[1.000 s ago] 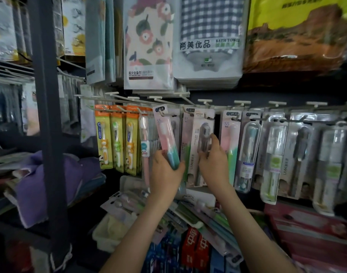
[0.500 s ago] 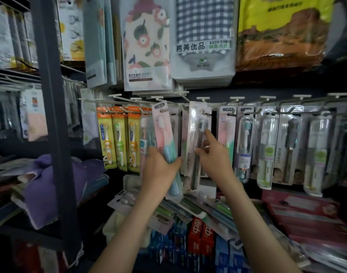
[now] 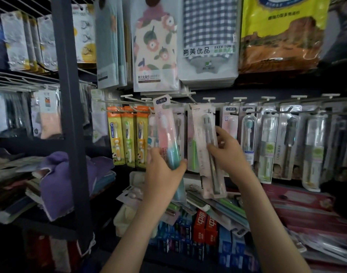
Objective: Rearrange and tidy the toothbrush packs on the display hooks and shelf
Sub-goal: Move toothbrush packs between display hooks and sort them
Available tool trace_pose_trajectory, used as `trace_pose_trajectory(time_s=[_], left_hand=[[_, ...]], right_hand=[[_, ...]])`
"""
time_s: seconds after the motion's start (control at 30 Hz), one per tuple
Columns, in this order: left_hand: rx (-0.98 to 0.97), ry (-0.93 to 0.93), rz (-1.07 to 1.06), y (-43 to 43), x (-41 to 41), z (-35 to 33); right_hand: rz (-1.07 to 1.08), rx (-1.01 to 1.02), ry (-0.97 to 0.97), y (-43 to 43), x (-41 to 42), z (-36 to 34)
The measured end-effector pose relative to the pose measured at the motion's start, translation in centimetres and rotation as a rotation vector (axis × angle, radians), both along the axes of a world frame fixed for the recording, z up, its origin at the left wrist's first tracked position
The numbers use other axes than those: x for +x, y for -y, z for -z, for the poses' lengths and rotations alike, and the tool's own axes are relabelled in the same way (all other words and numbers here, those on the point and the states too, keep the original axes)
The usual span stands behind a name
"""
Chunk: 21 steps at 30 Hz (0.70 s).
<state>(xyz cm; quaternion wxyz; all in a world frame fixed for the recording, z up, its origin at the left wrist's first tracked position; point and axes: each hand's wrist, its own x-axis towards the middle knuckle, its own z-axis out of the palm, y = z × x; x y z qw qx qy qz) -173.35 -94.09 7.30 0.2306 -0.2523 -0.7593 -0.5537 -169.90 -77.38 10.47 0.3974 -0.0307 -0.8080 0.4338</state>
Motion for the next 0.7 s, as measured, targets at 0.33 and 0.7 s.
trace_pose_trajectory(time_s=[0.33,0.7], left_hand=[[0.088,0.122,0.199,-2.3,2.1,0.3],[-0.015,0.172,0.129,-2.5,2.5,2.7]], right_hand=[[-0.199,-0.016,0.089,-1.8,1.6,-0.7],[-0.225,-0.087,0.223,0.2,1.9,3.0]])
